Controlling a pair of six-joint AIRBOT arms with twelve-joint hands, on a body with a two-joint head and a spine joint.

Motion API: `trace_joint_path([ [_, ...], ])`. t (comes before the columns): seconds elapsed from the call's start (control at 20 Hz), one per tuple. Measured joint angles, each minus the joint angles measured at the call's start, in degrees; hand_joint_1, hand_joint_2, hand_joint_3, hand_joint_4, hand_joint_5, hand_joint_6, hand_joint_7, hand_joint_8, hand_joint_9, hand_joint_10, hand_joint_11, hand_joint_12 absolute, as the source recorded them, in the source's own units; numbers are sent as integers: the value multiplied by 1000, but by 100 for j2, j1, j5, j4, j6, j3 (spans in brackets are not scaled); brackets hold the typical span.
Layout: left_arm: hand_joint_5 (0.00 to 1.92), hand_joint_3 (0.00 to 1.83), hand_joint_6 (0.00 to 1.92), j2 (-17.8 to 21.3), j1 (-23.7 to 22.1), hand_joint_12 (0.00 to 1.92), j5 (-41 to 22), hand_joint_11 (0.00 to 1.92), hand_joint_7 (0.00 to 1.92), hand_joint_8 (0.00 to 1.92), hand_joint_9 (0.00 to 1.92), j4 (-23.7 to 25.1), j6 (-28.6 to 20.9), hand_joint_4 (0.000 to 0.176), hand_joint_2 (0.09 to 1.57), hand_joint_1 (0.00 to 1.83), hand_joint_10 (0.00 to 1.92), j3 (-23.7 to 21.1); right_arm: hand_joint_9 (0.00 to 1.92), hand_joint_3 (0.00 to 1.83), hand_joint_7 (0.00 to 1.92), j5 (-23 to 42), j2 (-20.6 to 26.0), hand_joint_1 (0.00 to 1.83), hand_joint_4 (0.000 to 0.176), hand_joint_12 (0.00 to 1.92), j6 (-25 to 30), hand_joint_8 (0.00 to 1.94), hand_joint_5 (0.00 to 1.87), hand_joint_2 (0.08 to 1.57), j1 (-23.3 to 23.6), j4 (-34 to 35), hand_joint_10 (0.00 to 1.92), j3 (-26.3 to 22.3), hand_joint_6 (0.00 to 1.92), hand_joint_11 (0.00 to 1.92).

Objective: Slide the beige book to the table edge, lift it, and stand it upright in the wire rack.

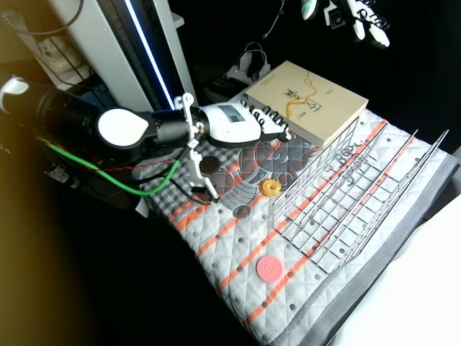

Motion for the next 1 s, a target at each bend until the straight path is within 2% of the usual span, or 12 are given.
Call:
trace_joint_path([
  [0.6, 154, 6, 2, 0, 0, 0, 37, 0, 0, 0, 0, 0, -79, 176, 1175, 0, 0, 0, 195, 1, 206, 2, -695, 0, 0, 267, 28, 1, 233, 1442, 0, -50, 1, 372, 1, 120],
  [1.0, 128, 13, 0, -4, 11, 0, 37, 0, 0, 0, 0, 2, -90, 176, 1206, 0, 0, 17, 188, 3, 197, -24, -975, 0, 0, 244, 35, 4, 233, 1445, 0, -44, 7, 654, 4, 120],
])
